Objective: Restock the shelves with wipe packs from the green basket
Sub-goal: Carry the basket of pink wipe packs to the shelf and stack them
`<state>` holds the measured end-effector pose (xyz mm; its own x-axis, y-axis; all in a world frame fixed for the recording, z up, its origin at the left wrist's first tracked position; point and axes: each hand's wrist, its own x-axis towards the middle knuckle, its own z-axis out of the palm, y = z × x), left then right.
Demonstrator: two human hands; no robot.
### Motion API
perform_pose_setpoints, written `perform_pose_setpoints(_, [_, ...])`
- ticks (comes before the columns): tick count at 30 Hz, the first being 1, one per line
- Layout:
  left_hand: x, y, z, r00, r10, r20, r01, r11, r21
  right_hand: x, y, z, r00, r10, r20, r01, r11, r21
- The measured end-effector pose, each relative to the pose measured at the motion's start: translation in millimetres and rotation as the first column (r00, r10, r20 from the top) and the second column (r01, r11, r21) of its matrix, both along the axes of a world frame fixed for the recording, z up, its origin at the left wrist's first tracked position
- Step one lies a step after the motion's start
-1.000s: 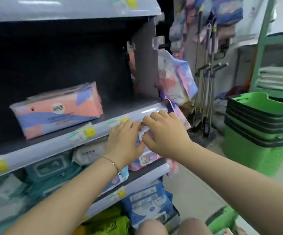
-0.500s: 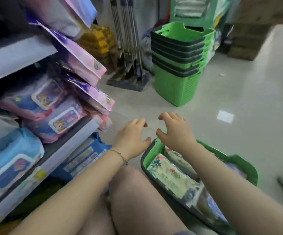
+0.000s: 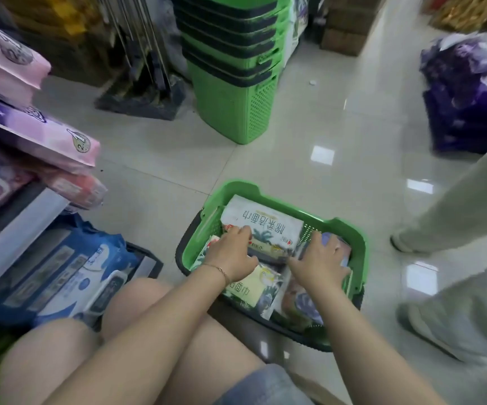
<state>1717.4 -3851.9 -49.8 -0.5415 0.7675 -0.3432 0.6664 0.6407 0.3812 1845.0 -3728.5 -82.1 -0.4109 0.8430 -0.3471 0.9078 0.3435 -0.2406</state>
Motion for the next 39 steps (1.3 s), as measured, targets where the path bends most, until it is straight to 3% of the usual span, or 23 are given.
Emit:
perform_pose_setpoints(3, [1.8, 3.4, -2.7, 1.000, -0.013, -0.001, 0.013, 1.000, 0.000, 12.5, -1.5, -20.2, 0.995, -0.087, 0.047, 0.093, 0.986, -0.140])
perform_pose_setpoints(9, [3.7, 5.1, -0.1, 0.997, -0.002, 0.072, 0.000, 0.999, 0.034, 25.9, -24.9, -51.6, 0.984, -0.157, 0.088, 0.173, 0.958, -0.228])
perform_pose_setpoints(16, [4.2, -3.5, 6.7, 0.995, 0.001, 0.100, -0.009, 0.997, 0.081, 31.3, -26.3, -47.4, 0.965, -0.247, -0.093, 0.228, 0.958, -0.173])
perform_pose_setpoints(20, [3.8, -8.1, 10.3, 0.993, 0.007, 0.119, -0.017, 0.997, 0.076, 28.3, -14.9, -40.1, 0.867, -0.479, -0.136, 0.412, 0.844, -0.343])
perform_pose_setpoints(25, [9.0, -12.4, 15.3, 0.994, 0.001, 0.106, -0.009, 0.997, 0.080, 19.1, -14.7, -28.2, 0.885, -0.464, 0.029, 0.428, 0.789, -0.441])
perform_pose_setpoints(29, [10.9, -17.6, 18.2, 0.993, 0.011, 0.117, -0.021, 0.996, 0.085, 26.0, -21.8, -39.0, 0.796, -0.605, -0.023, 0.485, 0.659, -0.575])
perform_pose_setpoints(39, [7.7, -22.7, 34.9, 0.997, 0.021, 0.073, -0.027, 0.995, 0.093, 41.4, 6.5, -18.1, 0.759, -0.621, -0.197, 0.431, 0.705, -0.564])
